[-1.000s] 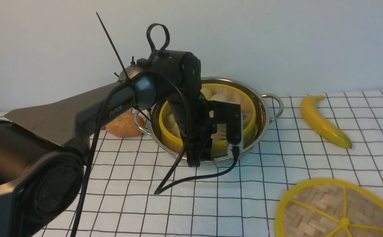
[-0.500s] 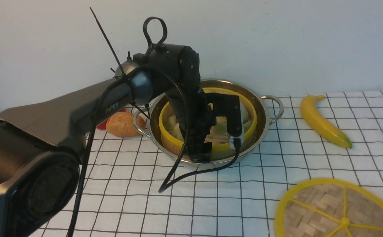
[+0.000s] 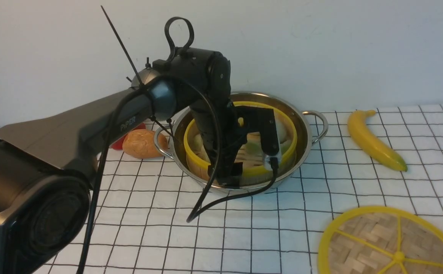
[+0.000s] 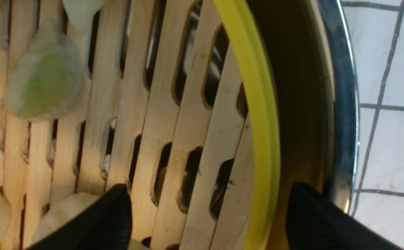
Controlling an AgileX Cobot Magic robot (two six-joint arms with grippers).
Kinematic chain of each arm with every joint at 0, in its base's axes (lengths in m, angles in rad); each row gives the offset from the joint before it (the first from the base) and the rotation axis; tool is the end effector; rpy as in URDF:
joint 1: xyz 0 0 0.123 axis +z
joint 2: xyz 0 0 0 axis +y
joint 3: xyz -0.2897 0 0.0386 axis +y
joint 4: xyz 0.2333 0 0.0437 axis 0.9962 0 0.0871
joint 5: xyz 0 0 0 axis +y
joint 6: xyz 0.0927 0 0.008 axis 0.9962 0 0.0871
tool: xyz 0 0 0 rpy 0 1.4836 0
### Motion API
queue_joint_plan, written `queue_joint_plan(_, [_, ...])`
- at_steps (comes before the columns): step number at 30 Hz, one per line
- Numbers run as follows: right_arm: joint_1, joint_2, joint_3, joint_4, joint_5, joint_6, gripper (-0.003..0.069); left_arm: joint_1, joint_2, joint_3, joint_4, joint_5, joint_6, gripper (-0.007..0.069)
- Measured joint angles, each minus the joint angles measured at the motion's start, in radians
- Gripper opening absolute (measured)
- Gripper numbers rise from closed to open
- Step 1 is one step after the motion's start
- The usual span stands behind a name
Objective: Place the steamer in the pot on the white tablecloth, and put the lid on the steamer.
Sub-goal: 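Place the bamboo steamer basket with dumplings into the steel pot with the left gripper, then move the gripper down to the bamboo steamer lid and grasp its center knob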
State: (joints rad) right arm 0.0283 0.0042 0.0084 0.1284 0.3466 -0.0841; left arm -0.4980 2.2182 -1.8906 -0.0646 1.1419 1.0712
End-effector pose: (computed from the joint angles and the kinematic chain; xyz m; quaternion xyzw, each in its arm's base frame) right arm 0.0337 0.0050 0.1787 -0.0098 0.7955 0.0370 0.6047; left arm 0.3996 -0.2235 0.2059 0.6955 0.7117 -0.0027 0.0988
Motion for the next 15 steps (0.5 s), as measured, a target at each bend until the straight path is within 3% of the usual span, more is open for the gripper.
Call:
queue_joint_plan(8, [0.0,0.0,0.0,0.0,0.0,0.0,0.0243,0.0,0.0,-0.13,-0.01,0.06,-0.029,0.0544])
queue_joint_plan(15, [0.0,0.0,0.0,0.0,0.0,0.0,0.0243,0.0,-0.001,-0.225,-0.016,0.067,-0.123,0.0544])
